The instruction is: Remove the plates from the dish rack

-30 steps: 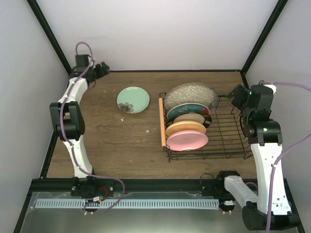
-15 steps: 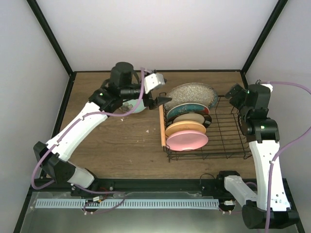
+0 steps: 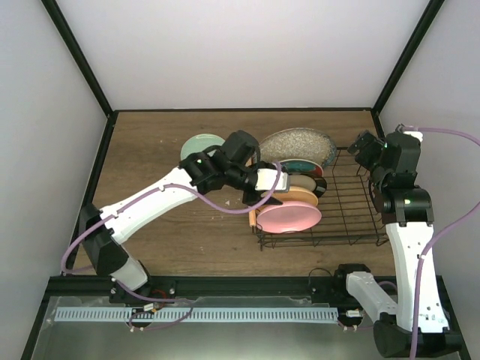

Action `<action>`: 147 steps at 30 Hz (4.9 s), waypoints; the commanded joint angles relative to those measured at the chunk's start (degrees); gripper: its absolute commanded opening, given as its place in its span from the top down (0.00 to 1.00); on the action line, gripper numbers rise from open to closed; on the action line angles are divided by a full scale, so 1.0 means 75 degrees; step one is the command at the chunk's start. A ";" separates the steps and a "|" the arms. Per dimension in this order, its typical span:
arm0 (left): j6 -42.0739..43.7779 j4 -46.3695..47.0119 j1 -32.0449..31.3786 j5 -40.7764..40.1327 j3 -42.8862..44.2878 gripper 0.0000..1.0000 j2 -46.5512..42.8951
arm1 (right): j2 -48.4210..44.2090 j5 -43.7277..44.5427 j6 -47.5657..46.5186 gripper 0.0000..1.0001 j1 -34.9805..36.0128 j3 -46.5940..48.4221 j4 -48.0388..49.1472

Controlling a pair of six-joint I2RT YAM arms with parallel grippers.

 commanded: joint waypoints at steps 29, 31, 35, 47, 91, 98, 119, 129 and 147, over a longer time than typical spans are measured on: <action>-0.0917 -0.0731 -0.1402 -0.2343 0.1012 0.65 0.1849 | -0.1066 0.0016 -0.0548 0.00 0.0069 -0.0537 -0.0183; -0.0966 -0.0713 -0.1431 -0.2473 0.1012 0.69 0.1862 | -0.1118 0.0036 -0.0522 0.00 0.0064 -0.0560 -0.0209; -0.1055 -0.0661 -0.1497 -0.2798 0.1130 0.80 0.1790 | -0.1187 0.0076 -0.0466 0.00 0.0063 -0.0607 -0.0236; -0.1499 -0.1235 -0.1562 -0.3271 0.2869 0.96 0.1716 | -0.1506 0.0263 -0.0304 0.00 0.0063 -0.0811 -0.0394; -0.8421 0.2857 0.8603 -0.0476 -0.1030 0.96 0.0919 | -0.0466 0.0354 -0.0550 0.00 0.0064 -0.0350 0.0161; -0.8498 0.2997 0.7738 -0.0409 -0.1123 0.96 0.1905 | -0.0368 0.0466 -0.0424 0.00 0.0063 -0.0196 0.0049; -0.8354 0.2871 0.6892 -0.0317 -0.0212 0.96 0.3917 | -0.0579 0.0943 0.0304 0.00 0.0064 -0.0141 -0.0468; -0.8252 0.2727 0.6876 -0.0406 -0.0224 0.73 0.4100 | -0.0576 0.1026 0.0439 0.00 0.0063 -0.0151 -0.0492; -0.7640 0.2425 0.7106 -0.1372 0.0628 0.00 0.3511 | -0.0577 0.0946 0.0569 0.00 0.0063 -0.0389 -0.0340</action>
